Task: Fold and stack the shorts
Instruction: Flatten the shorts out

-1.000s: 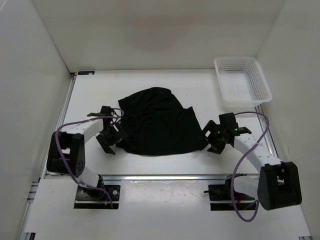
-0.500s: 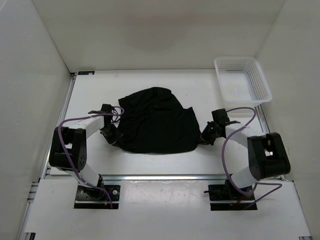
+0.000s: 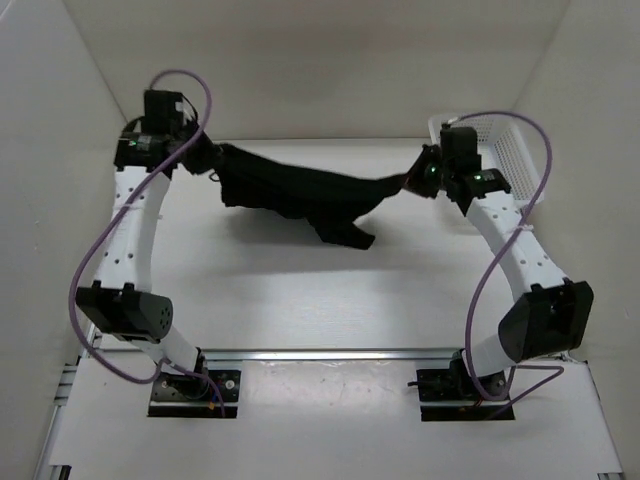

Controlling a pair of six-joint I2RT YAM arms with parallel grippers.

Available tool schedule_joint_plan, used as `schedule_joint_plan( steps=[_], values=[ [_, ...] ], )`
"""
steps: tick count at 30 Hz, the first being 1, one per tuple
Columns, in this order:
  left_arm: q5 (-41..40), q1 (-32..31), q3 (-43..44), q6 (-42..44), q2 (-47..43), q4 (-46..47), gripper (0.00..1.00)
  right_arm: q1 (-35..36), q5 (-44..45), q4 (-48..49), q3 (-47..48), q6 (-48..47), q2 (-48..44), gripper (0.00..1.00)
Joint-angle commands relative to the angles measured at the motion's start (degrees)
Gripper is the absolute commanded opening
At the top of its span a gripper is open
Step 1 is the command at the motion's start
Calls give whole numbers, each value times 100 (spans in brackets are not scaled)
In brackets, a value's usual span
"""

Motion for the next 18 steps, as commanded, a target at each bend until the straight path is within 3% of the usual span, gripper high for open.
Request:
schedule_joint_plan(
  steps=[1,4,12,18],
  values=[
    [-172,69,1273,191,-185,-604,10,7,345,-612,950,-607,-436,0],
    [-119,121,1766,253,-334,-605,10,59,493,-752,1470,-792,-691,0],
    [434,306,1767,358,-949,-657,10,59,661,-885,1901,-1046,-1473,0],
    [751,306,2206,358,-679,-587,10,59,977,-1060,2857,-1240,-1317,0]
  ],
)
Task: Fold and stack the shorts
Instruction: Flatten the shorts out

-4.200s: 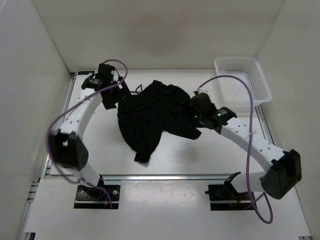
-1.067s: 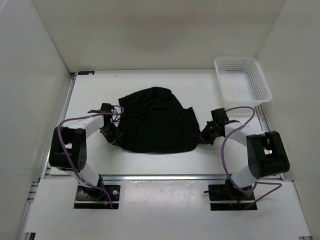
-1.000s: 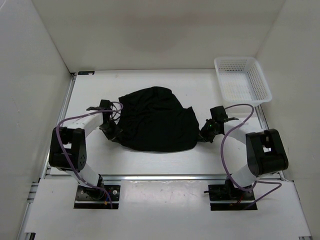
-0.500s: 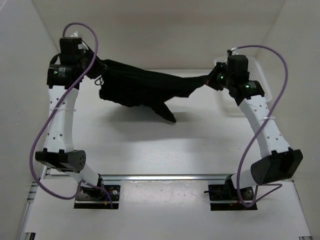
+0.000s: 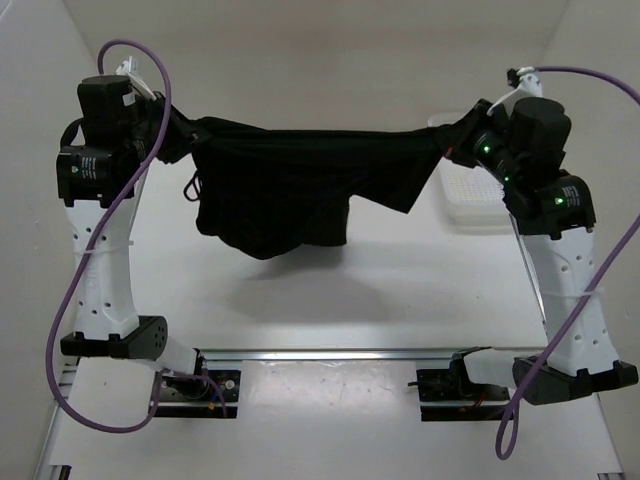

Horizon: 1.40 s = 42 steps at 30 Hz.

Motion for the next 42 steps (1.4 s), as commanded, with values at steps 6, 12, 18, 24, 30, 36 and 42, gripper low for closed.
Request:
schedule_joint_plan(
  steps=[6,12,18,24,30,36,42],
  values=[
    [646,81,1340,232,1101,472,10,-148,776,109,1591,-608,1037,0],
    [1226,81,2520,110,2131,1059,10,-325,742,162,3252,-679,2207,0],
    [1551,256,2637,56,2263,1360,10,-325,539,417,3685,-626,2410,0],
    [1491,502,1820,240,1702,1360,10,-325,224,557,2553,-573,1709,0],
    [1052,626,-138,592,754,1307,10,-35,-93,750,255,-511,550,0],
    [323,678,-3284,777,-581,1307,10,1139,-270,856,-2727,50,-926,0],
    [-239,731,-5674,260,-1524,1123,40,2941,1010,550,-5533,1658,-2070,49]
  ],
)
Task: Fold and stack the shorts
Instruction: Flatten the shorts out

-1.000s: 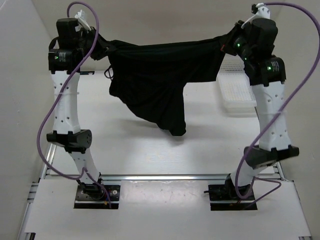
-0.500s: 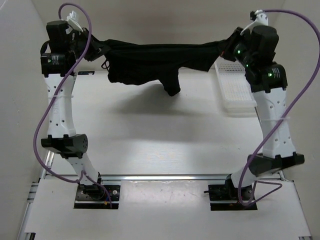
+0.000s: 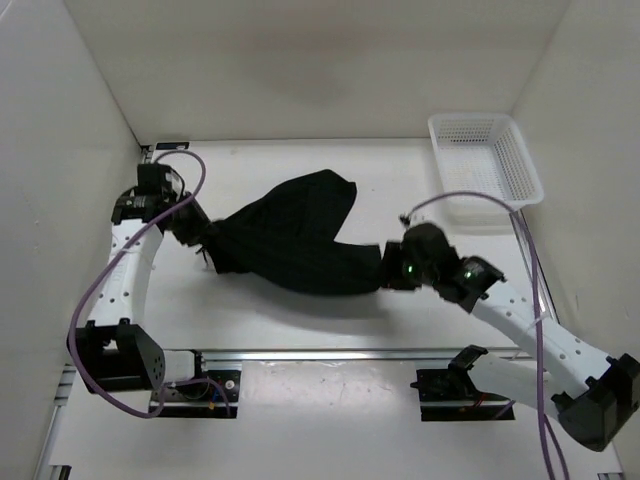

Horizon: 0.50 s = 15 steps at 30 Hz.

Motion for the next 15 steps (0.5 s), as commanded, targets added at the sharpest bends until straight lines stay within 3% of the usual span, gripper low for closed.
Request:
schedule_joint_plan(
  steps=[1,2,4,5,9,12,15],
  values=[
    [-508,67,-587,-283,-602,-90,58,791,986,-231,-736,1099,-592,65],
    [-508,67,-675,-284,-664,-160,99,906,1188,-511,-739,1171,-645,77],
    [-568,67,-676,-284,-664,-231,99,968,1558,-697,-739,1172,-594,92],
    [-656,67,-581,-284,-612,-301,99,968,1707,-698,-556,937,-471,94],
    [-1025,67,122,-284,-462,-442,99,434,2087,-559,165,197,257,94],
    [-1148,67,247,-232,-330,-442,98,-50,1632,-146,692,-269,1101,94],
    [-1360,67,247,-231,-32,-223,85,-419,790,40,1341,-567,2207,87]
  ],
)
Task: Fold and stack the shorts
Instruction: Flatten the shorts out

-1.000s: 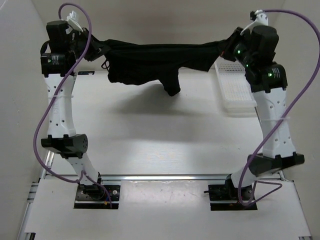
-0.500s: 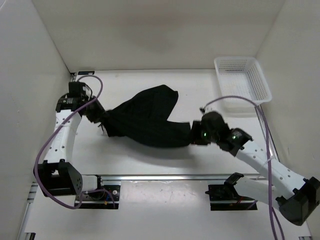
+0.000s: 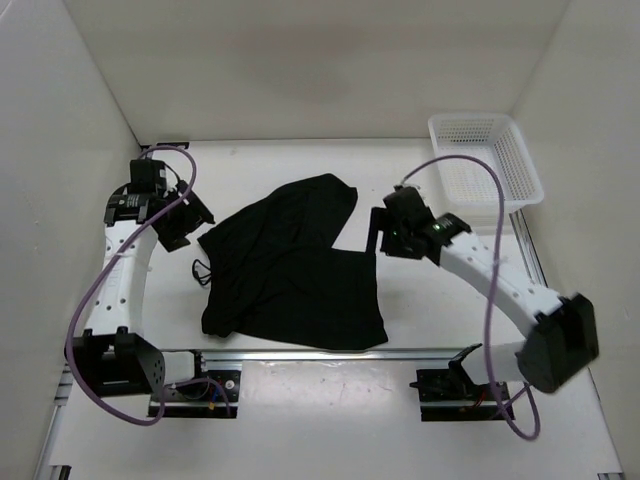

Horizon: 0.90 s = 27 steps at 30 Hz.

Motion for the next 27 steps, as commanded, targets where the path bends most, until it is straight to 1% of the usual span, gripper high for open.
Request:
schedule_joint_plan(
  steps=[1,2,3,4,5,6,7,8,9,10,11,12,14,15,16,17,18,19,21,22,24,26,27],
  values=[
    [-372,25,98,-34,355,179,82,-319,-752,410,746,-621,1053,84],
    [-320,25,98,-35,652,354,80,-398,-866,410,984,-709,1665,80],
    [-319,25,98,-35,837,408,77,-399,-955,340,1517,-883,1958,76],
    [-319,25,176,-35,1031,408,77,-451,-1016,252,1800,-955,2501,73],
    [-441,25,368,-35,1233,408,77,-452,-1113,252,2073,-1034,2750,68],
    [-495,25,466,-35,1652,408,77,-513,-1114,182,2633,-1156,2996,67],
    [-495,25,563,-35,1848,408,77,-513,-1114,59,2934,-1158,3468,65],
    [-574,25,755,-35,2033,408,77,-513,-1114,-29,3233,-1245,3717,65],
    [-574,25,844,-35,2383,408,77,-574,-1175,-117,3836,-1246,3963,65],
    [-574,25,932,-35,2543,408,79,-575,-1175,-274,4147,-1307,4435,65],
    [-627,25,1072,-35,2701,408,81,-575,-1236,-372,4463,-1359,4692,65],
    [-627,86,1134,-35,2990,408,82,-575,-1237,-468,5110,-1360,5173,70],
    [-566,148,1213,-88,3246,408,82,-514,-1237,-766,5773,-1413,5642,71],
    [-513,218,1214,-88,3439,408,83,-513,-1167,-838,6080,-1413,6035,71],
    [-513,288,1275,-140,3537,460,83,-452,-1097,-917,6632,-1413,6222,71],
    [-513,289,1276,-140,3616,461,83,-373,-1027,-917,6898,-1413,6389,71],
    [-452,350,1276,-140,3695,513,81,-373,-974,-1004,7162,-1413,6730,71],
    [-356,350,1276,-140,3870,514,81,-312,-973,-1005,7652,-1413,6890,71],
    [-294,403,1416,-140,4038,514,78,-311,-973,-1093,8059,-1317,7302,71],
    [-293,403,1416,-140,4178,514,74,-311,-973,-1093,8357,-1316,7427,71],
    [-240,465,1539,-140,4302,514,67,-311,-973,-1093,8614,-1228,7708,71],
    [-240,465,1539,-140,4390,514,57,-241,-877,-1040,8851,-1228,7849,70],
    [-188,517,1600,-140,4468,514,41,-180,-816,-971,8852,-1228,7963,68]
  ],
)
